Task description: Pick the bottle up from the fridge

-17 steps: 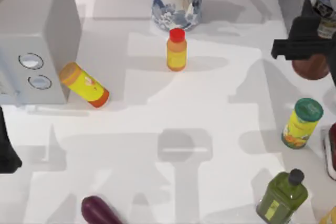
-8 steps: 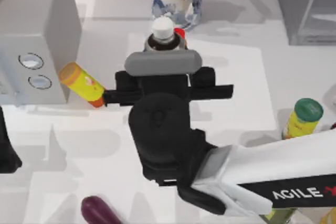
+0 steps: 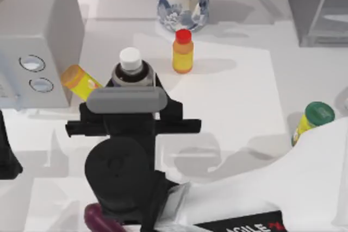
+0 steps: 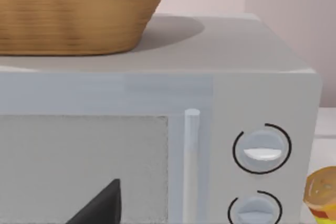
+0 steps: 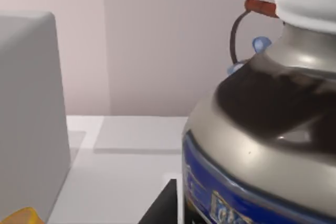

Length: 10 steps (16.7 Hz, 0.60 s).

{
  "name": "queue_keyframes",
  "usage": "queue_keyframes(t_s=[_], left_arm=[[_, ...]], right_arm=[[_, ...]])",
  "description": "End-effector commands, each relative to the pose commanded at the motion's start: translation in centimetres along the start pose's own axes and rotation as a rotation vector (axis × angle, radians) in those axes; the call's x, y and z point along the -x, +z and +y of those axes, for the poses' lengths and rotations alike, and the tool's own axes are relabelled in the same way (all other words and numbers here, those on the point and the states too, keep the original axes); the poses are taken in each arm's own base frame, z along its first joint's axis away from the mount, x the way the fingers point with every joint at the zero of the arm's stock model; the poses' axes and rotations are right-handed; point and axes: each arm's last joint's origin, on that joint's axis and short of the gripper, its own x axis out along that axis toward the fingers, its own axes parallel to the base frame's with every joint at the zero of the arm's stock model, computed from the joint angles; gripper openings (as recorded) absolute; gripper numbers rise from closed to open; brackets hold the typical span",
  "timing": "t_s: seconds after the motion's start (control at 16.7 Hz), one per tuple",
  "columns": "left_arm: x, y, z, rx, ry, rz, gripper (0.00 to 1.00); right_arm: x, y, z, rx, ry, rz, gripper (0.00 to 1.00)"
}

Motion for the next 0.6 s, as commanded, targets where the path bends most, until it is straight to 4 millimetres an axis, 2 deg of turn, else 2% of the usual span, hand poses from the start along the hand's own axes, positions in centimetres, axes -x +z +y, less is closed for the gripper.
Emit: queue_keyframes(t_s=[0.24, 0.6], left_arm=[[0.0, 0.0, 0.0, 0.000, 0.000, 0.000, 1.00], [0.0, 0.0, 0.0, 0.000, 0.000, 0.000, 1.00]], right_arm=[[-0.6, -0.5, -0.1, 0.007, 0.000, 0.003, 0.00], [-4.5, -3.8, 0.1, 0.006, -0.001, 0.003, 0.00]])
